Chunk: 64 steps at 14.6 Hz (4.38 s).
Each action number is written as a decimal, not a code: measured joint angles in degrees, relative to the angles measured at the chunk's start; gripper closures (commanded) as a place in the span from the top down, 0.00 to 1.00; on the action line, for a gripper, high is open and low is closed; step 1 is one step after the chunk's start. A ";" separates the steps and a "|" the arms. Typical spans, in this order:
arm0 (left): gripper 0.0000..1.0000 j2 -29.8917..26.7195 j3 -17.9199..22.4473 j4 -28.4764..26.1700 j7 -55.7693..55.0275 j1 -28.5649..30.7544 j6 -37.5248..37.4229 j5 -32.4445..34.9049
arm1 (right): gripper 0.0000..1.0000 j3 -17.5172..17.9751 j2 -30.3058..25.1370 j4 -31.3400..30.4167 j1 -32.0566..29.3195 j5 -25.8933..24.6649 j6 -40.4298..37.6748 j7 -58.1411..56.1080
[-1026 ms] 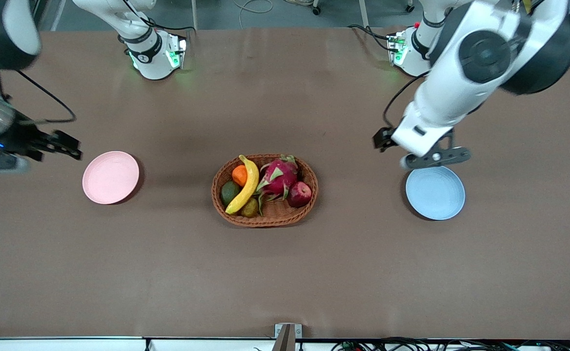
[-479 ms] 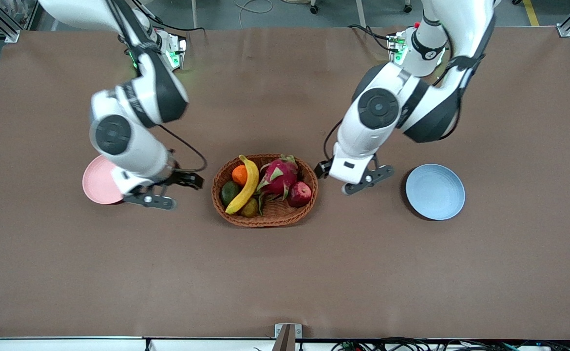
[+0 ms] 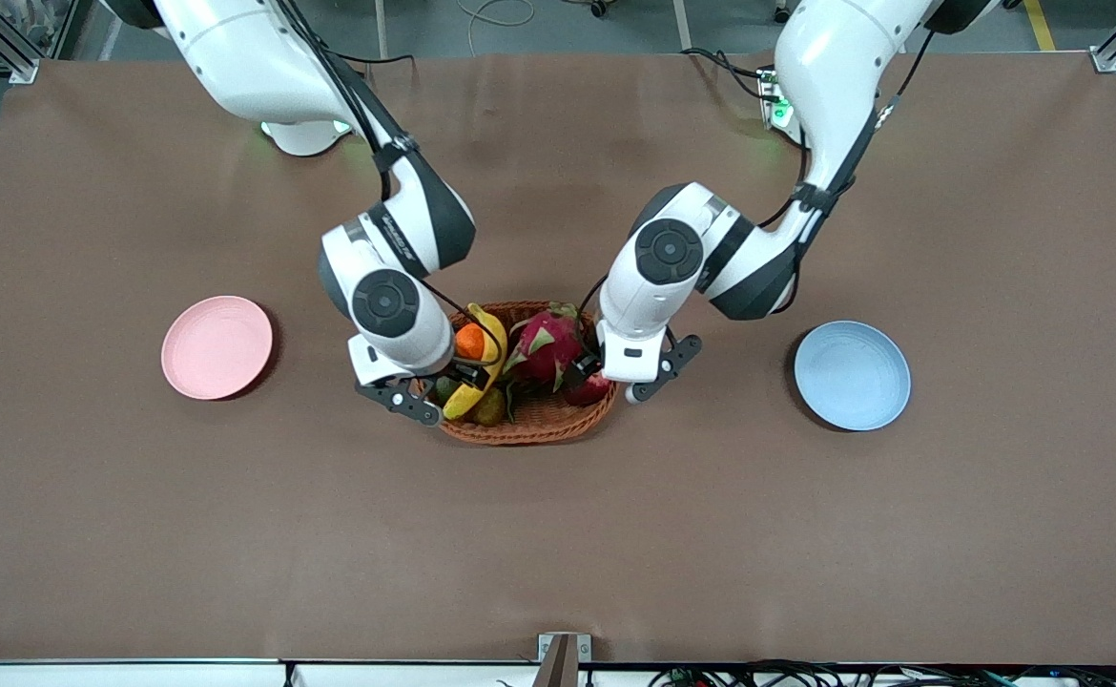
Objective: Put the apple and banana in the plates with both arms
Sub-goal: 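Grasp the banana with the right gripper while the left gripper grasps the apple, then carry the banana to the pink plate while the left gripper carries the apple, then lower the banana onto the pink plate while the left gripper lowers the apple, then open both grippers and lift them away from the plates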
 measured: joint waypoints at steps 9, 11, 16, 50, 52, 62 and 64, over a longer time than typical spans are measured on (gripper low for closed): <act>1.00 4.92 0.28 0.34 -6.76 -0.63 2.95 0.00 | 0.79 -0.02 4.73 2.79 2.05 0.00 4.07 6.45; 0.98 5.73 0.28 0.34 -7.57 -0.63 4.60 0.00 | 0.69 -0.03 4.90 2.79 2.23 0.00 4.14 6.55; 0.41 7.29 0.28 0.58 -8.38 -0.67 6.85 0.00 | 0.36 -0.12 4.91 2.84 2.24 0.00 4.15 6.66; 0.99 -14.21 1.58 -30.92 36.95 33.60 6.62 15.21 | 0.25 -1.65 -23.71 -42.61 -38.42 -0.26 20.18 -62.32; 0.99 -14.05 1.50 -30.91 36.95 33.58 6.62 15.23 | 0.26 -1.65 -23.70 -43.55 -38.49 -0.26 21.54 -62.32; 1.00 -19.83 -0.82 -26.26 40.50 33.50 0.42 15.29 | 1.00 -1.59 -19.36 -44.30 -38.51 -0.26 24.63 -62.26; 1.00 -23.07 -1.75 -22.40 45.17 33.41 -5.72 15.29 | 1.00 -1.59 -20.00 -43.56 -38.52 -0.25 22.68 -62.22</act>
